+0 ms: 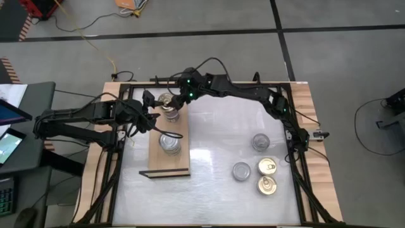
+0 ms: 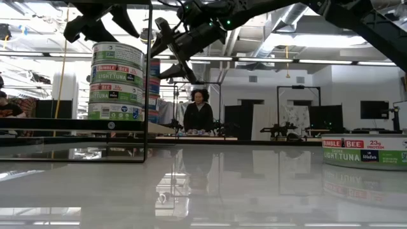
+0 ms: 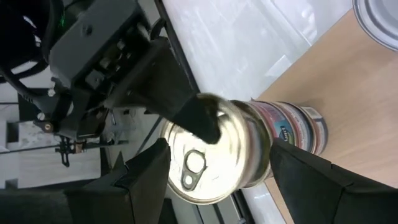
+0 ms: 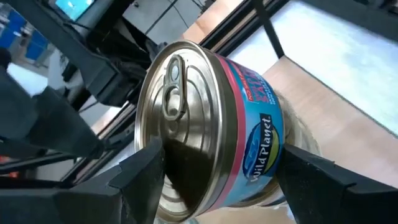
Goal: Stack canned seafood by type on shelf
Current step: Stack the blue-pink tuna can on top of the other blue-pink tuna can on the shelf, then stack the green tuna can on top of the other green tuna can on the shelf
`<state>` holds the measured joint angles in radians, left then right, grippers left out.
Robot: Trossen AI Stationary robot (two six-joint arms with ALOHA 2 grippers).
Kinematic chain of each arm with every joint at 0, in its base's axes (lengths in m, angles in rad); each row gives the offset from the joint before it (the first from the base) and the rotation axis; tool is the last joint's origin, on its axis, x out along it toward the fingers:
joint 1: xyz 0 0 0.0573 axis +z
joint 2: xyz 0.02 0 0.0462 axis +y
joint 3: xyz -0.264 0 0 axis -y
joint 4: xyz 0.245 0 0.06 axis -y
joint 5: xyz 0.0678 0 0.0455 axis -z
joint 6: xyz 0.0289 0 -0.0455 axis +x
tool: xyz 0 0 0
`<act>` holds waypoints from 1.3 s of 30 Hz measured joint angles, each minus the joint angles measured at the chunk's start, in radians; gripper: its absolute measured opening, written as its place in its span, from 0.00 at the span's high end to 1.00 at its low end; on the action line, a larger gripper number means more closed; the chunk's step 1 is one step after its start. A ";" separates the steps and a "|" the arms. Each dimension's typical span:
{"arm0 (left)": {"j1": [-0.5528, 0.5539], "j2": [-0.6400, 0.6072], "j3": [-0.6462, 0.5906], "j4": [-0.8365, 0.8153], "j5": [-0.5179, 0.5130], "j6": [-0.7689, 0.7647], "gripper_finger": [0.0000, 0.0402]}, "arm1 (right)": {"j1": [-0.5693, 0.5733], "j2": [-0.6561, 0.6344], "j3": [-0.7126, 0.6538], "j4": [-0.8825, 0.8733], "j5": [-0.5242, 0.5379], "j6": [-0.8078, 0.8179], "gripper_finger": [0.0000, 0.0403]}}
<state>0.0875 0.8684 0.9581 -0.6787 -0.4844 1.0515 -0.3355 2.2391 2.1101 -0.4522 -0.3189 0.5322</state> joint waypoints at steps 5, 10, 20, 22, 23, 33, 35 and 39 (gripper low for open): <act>0.000 0.000 0.000 -0.008 0.007 -0.023 0.35 | 0.005 -0.003 0.000 -0.010 -0.055 0.022 0.23; 0.000 0.000 0.000 -0.004 0.015 -0.026 0.35 | -0.013 -0.004 0.000 -0.033 -0.068 0.054 0.23; 0.000 0.000 0.000 -0.005 0.019 -0.029 0.35 | -0.052 -0.010 0.073 -0.157 -0.132 0.036 0.23; 0.000 0.000 0.000 -0.004 0.019 -0.028 0.35 | -0.055 -0.010 0.075 -0.179 -0.132 0.050 0.23; 0.000 0.000 0.000 -0.004 0.018 -0.028 0.35 | -0.055 -0.010 0.075 -0.188 -0.131 0.051 0.23; 0.000 0.000 0.000 0.002 0.017 -0.081 0.35 | -0.053 -0.031 0.075 -0.221 -0.109 -0.009 0.23; 0.000 0.000 0.000 0.049 0.009 -0.131 0.35 | -0.058 -0.056 0.075 -0.250 -0.094 -0.037 0.23; -0.022 -0.018 0.000 0.179 0.037 -0.291 0.35 | -0.053 -0.115 0.077 -0.397 -0.036 -0.155 0.23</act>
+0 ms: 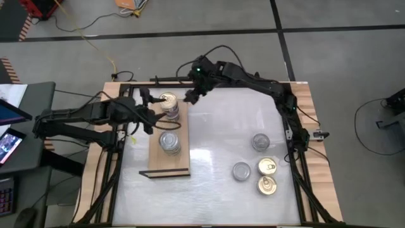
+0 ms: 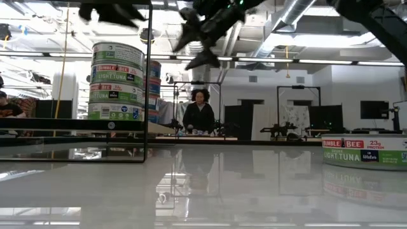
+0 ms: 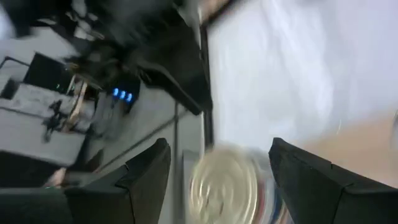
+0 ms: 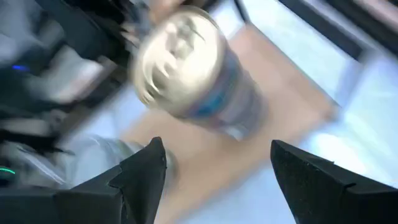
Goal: Stack canned seafood by type on shelf
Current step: Stack the green tuna can on top of the other green tuna can on the shelf
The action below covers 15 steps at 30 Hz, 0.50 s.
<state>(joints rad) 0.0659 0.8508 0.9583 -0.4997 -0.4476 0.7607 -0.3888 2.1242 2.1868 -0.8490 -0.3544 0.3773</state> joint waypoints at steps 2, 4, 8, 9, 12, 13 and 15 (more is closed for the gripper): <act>-0.009 -0.017 0.000 0.052 0.093 -0.095 0.35 | 0.021 -0.031 0.000 -0.107 0.096 -0.083 0.23; -0.017 -0.023 0.000 0.084 0.228 -0.200 0.35 | 0.058 -0.056 0.000 -0.232 0.223 -0.141 0.23; -0.041 -0.016 0.000 0.138 0.445 -0.416 0.35 | 0.148 -0.076 -0.004 -0.474 0.475 -0.168 0.23; -0.051 -0.010 0.000 0.150 0.467 -0.465 0.35 | 0.171 -0.080 -0.007 -0.522 0.529 -0.169 0.23; -0.093 0.015 0.001 0.156 0.480 -0.590 0.35 | 0.250 -0.109 -0.061 -0.575 0.656 -0.162 0.23; -0.114 0.025 0.001 0.156 0.477 -0.607 0.35 | 0.276 -0.121 -0.092 -0.571 0.676 -0.161 0.23; -0.168 0.049 0.001 0.155 0.446 -0.616 0.35 | 0.325 -0.146 -0.170 -0.558 0.691 -0.159 0.23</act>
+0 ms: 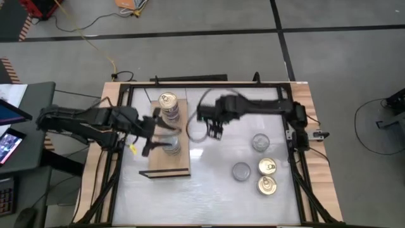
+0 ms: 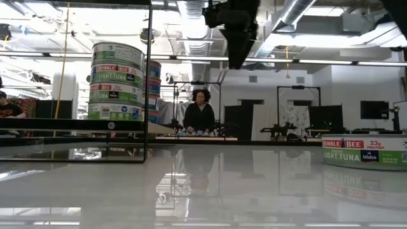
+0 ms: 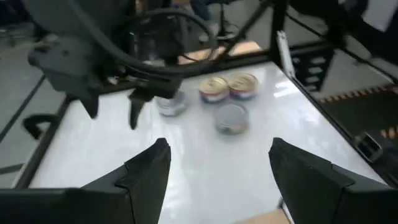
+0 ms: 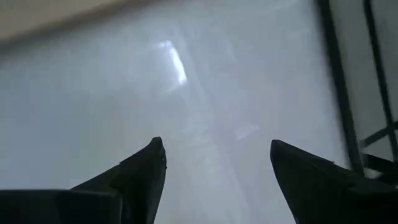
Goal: Stack canned seafood by type on shelf
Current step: Stack the green tuna can on top of the other green tuna can on the shelf
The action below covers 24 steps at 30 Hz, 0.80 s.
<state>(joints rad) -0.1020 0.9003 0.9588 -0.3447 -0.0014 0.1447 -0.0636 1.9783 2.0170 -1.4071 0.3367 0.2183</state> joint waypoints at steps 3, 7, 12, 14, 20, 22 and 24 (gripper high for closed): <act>-0.119 0.040 0.000 0.022 -0.050 0.048 0.35 | 0.061 -0.062 -0.146 0.021 0.012 0.042 0.23; -0.297 0.087 0.000 0.114 -0.228 0.144 0.35 | 0.147 -0.218 -0.373 0.069 0.037 0.182 0.25; -0.394 0.122 0.000 0.192 -0.361 0.211 0.35 | 0.317 -0.415 -0.680 0.327 0.054 0.328 0.27; -0.402 0.134 0.000 0.231 -0.347 0.211 0.35 | 0.388 -0.470 -0.779 0.453 0.057 0.355 0.28; -0.419 0.174 0.000 0.330 -0.256 0.180 0.35 | 0.557 -0.468 -0.904 0.596 0.058 0.419 0.28; -0.423 0.195 0.000 0.346 -0.234 0.165 0.35 | 0.596 -0.443 -0.904 0.569 0.047 0.483 0.28; -0.423 0.218 0.000 0.347 -0.234 0.146 0.35 | 0.625 -0.419 -0.904 0.562 0.032 0.534 0.28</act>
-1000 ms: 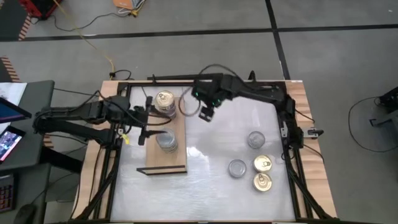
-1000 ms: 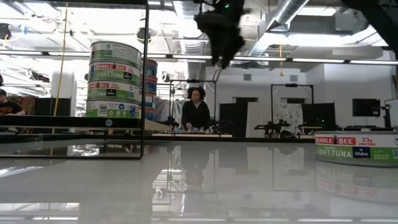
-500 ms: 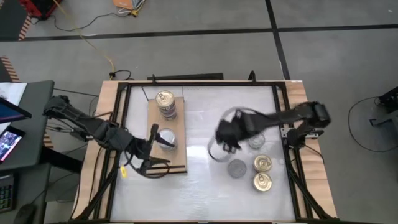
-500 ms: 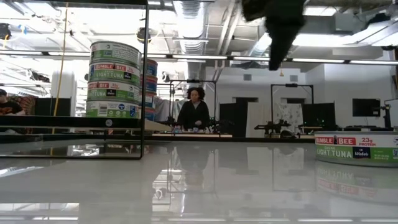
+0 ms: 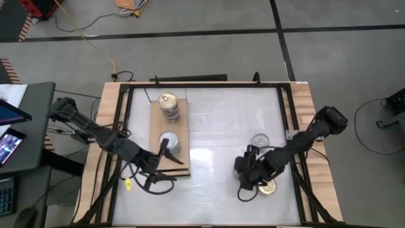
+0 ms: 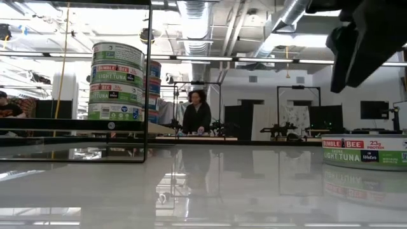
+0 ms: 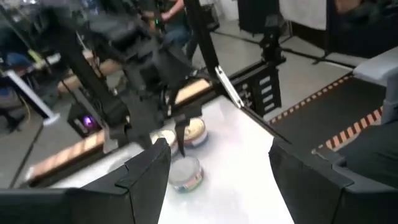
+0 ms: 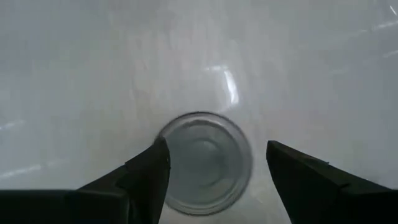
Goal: Stack canned seafood by type on shelf
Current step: Stack the green tuna can on top of the other green tuna can on the shelf
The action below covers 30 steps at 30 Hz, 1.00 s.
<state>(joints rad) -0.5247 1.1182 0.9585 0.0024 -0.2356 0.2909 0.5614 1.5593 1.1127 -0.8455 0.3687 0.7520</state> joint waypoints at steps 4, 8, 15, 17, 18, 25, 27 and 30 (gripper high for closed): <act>-0.002 0.043 0.000 -0.001 -0.029 -0.061 0.35 | 0.049 0.067 0.014 0.011 0.000 0.057 0.28; -0.018 0.046 0.000 0.030 -0.062 -0.067 0.35 | 0.091 0.155 0.069 0.009 0.009 0.057 0.30; -0.062 0.010 0.000 -0.002 -0.103 -0.077 0.35 | 0.137 0.273 0.165 -0.100 0.036 0.082 0.36; -0.064 0.008 0.000 -0.033 -0.102 -0.102 0.35 | 0.146 0.300 0.179 -0.163 0.034 0.110 0.40; -0.064 0.008 0.000 -0.044 -0.103 -0.113 0.35 | 0.148 0.313 0.182 -0.188 0.034 0.125 0.41; -0.064 0.008 0.000 -0.066 -0.137 -0.142 0.35 | 0.160 0.374 0.187 -0.243 0.016 0.174 0.56; -0.064 0.008 0.000 -0.075 -0.137 -0.158 0.35 | 0.161 0.391 0.188 -0.268 0.031 0.161 0.60; -0.064 0.008 0.000 -0.083 -0.140 -0.165 0.35 | 0.151 0.426 0.187 -0.299 0.132 0.096 0.65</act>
<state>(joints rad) -0.5888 1.1263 0.9585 -0.0803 -0.3760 0.1261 0.7129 1.9853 1.2995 -1.1449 0.5003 0.8477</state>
